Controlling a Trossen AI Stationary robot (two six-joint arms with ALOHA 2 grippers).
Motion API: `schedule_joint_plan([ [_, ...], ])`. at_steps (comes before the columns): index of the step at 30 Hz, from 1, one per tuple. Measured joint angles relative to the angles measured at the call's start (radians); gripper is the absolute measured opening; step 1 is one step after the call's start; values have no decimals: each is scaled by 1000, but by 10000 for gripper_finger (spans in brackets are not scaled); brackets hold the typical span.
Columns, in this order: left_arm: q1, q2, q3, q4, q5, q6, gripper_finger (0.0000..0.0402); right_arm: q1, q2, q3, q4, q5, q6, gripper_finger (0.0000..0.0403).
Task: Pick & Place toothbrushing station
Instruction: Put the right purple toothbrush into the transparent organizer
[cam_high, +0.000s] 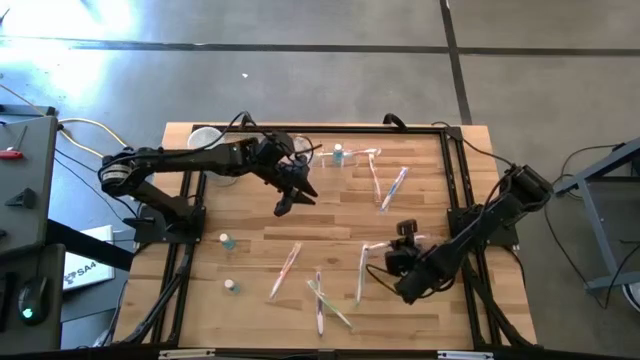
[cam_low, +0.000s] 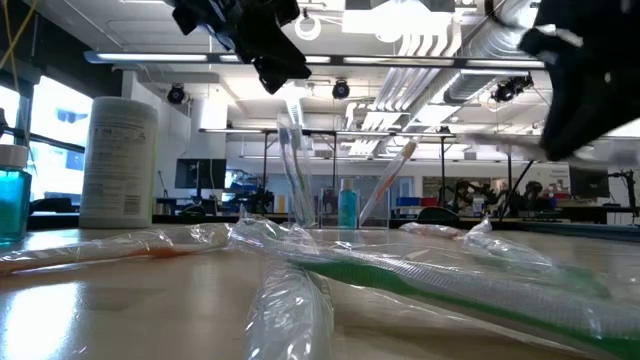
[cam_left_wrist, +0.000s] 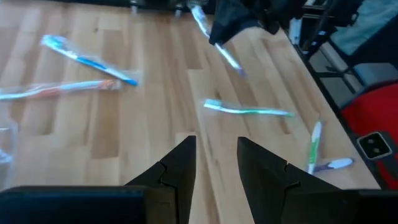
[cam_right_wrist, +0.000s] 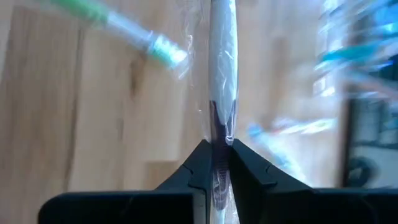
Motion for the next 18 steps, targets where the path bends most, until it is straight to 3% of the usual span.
schedule_joint_plan([
  [5,-56,27,0,59,1,-34,118,0,1,84,0,178,-148,29],
  [10,-108,67,0,147,-5,-155,118,-17,4,98,125,316,-368,29],
  [15,-134,93,1,215,-66,-198,123,-46,4,98,271,381,-572,31],
  [18,-135,97,0,224,-67,-255,148,-66,4,99,325,382,-667,31],
])
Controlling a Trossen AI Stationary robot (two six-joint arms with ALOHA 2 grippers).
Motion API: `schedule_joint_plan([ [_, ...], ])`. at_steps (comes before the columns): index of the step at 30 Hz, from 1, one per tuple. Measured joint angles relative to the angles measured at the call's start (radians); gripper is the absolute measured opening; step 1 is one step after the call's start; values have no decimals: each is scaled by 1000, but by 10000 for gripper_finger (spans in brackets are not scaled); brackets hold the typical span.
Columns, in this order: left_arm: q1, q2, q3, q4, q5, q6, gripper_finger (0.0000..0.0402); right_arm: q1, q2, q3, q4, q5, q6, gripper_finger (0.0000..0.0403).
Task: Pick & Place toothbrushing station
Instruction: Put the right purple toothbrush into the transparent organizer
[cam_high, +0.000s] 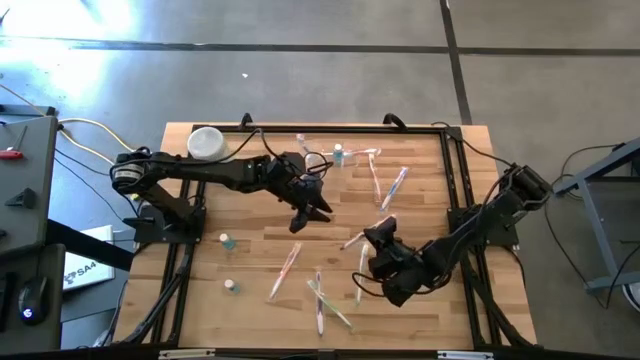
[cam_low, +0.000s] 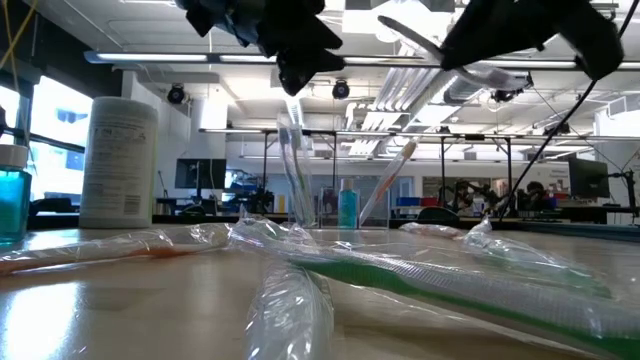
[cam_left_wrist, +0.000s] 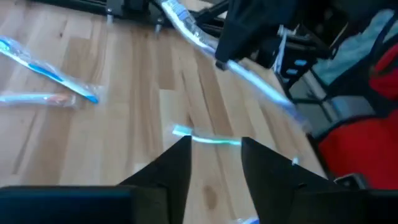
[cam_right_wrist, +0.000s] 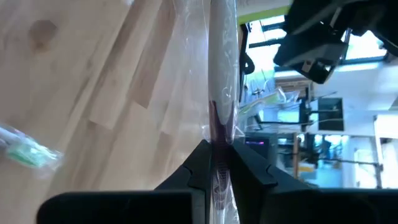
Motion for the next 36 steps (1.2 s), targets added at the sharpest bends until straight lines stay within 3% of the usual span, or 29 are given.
schedule_joint_plan([
  [6,1,10,-1,41,1,-136,223,-38,0,0,38,34,-122,31],
  [10,0,19,0,65,34,-156,247,-59,0,0,66,74,-203,31],
  [16,-11,25,1,150,49,-196,251,-95,0,0,157,105,-345,32],
  [26,-13,26,0,153,36,-197,251,-148,0,0,261,132,-538,32],
  [36,-13,76,0,146,-66,-197,251,-181,0,1,375,126,-712,32],
])
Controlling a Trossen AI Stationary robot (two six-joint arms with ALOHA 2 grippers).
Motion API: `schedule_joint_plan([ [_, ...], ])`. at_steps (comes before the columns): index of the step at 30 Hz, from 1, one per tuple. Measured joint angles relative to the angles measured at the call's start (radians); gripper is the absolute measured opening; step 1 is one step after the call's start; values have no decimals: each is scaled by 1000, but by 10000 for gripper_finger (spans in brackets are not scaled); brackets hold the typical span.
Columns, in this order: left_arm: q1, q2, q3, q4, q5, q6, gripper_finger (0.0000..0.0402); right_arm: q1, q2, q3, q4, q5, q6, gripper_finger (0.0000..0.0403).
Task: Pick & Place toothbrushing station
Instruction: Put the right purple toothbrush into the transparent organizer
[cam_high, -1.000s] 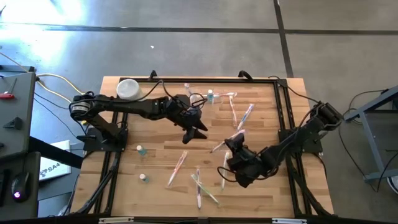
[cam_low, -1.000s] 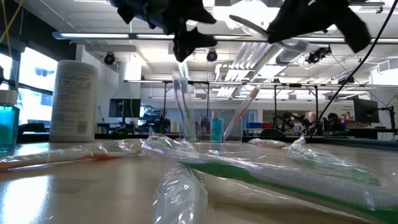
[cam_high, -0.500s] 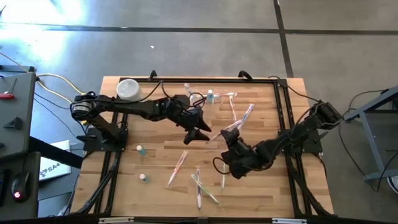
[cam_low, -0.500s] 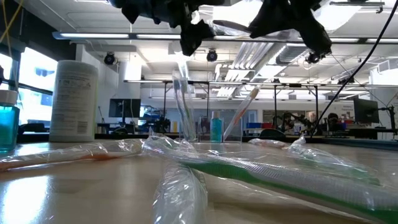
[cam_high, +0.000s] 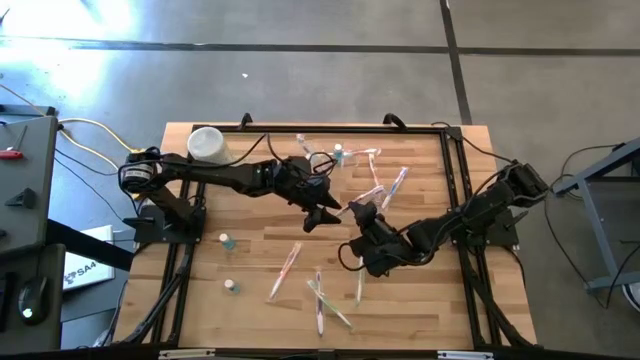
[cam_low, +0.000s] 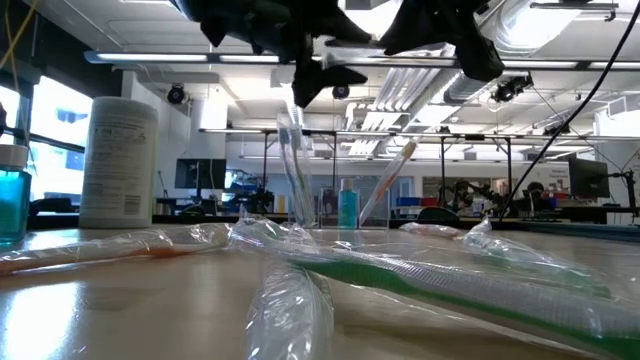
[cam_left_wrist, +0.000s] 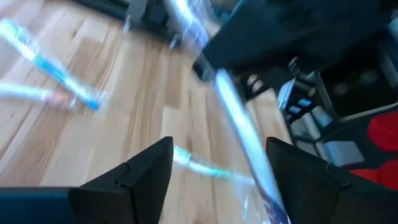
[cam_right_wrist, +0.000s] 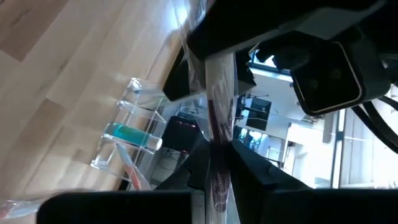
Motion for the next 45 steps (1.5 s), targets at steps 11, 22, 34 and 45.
schedule_joint_plan([
  [11,0,16,0,-3,-7,3,235,-9,0,0,2,-29,20,32],
  [22,0,16,0,-4,-1,57,40,-9,0,-1,-20,-53,45,32],
  [34,1,16,0,-7,1,86,18,25,-1,-1,-14,-46,107,52],
  [45,2,16,0,-9,-5,91,18,39,-1,-1,59,-63,186,70],
])
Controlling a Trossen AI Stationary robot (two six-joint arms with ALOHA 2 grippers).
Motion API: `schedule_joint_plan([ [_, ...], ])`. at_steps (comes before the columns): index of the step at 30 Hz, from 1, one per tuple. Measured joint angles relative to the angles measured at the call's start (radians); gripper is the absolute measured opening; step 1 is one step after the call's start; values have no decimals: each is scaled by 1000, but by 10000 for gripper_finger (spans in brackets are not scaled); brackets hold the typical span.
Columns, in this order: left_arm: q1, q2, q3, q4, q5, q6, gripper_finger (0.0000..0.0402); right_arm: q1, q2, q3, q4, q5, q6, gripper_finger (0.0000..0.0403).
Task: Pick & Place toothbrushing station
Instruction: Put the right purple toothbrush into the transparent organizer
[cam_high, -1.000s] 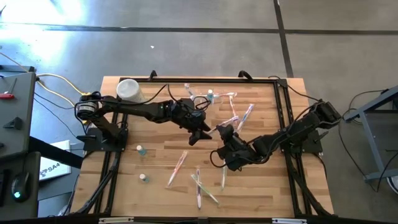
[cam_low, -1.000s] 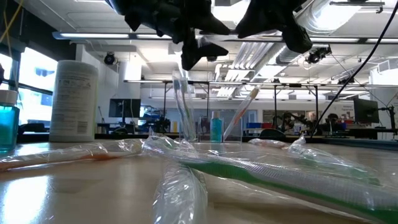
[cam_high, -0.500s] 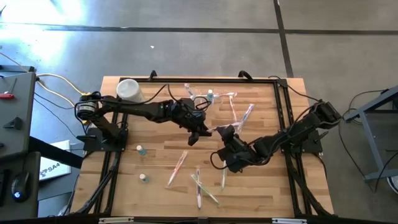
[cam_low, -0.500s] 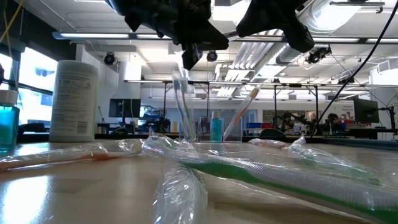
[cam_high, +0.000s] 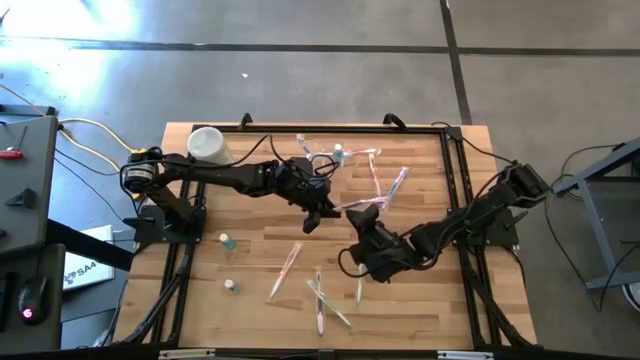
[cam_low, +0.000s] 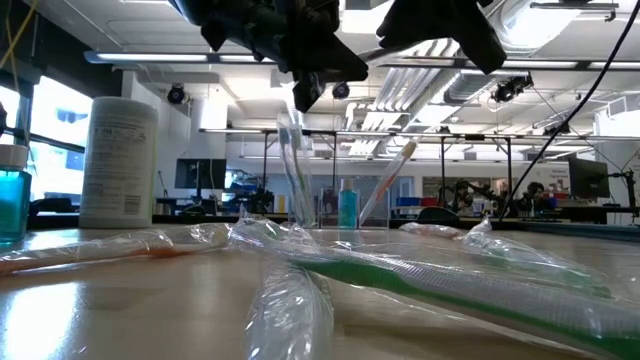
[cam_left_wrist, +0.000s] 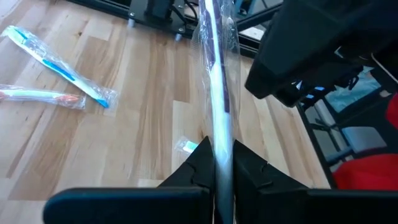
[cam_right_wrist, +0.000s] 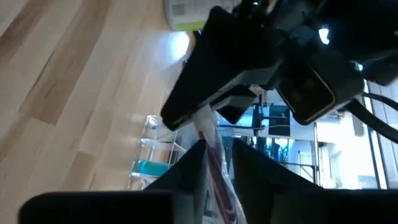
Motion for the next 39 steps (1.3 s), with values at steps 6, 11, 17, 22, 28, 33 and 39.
schedule_joint_plan([
  [6,0,0,0,-9,1,17,18,26,0,0,78,124,70,142],
  [11,0,0,0,-16,-19,19,18,84,0,0,151,214,96,195],
  [17,0,-27,2,-9,-131,83,18,158,0,0,148,324,275,205],
  [22,1,-75,2,13,-223,227,18,231,0,0,99,430,443,188],
  [28,1,-127,2,8,-326,358,18,322,-33,-2,39,430,633,171],
  [33,0,-150,1,38,-251,367,18,371,-115,-2,-93,432,912,168],
  [39,-11,-150,1,154,-55,367,18,374,-218,-1,-304,415,1237,168],
])
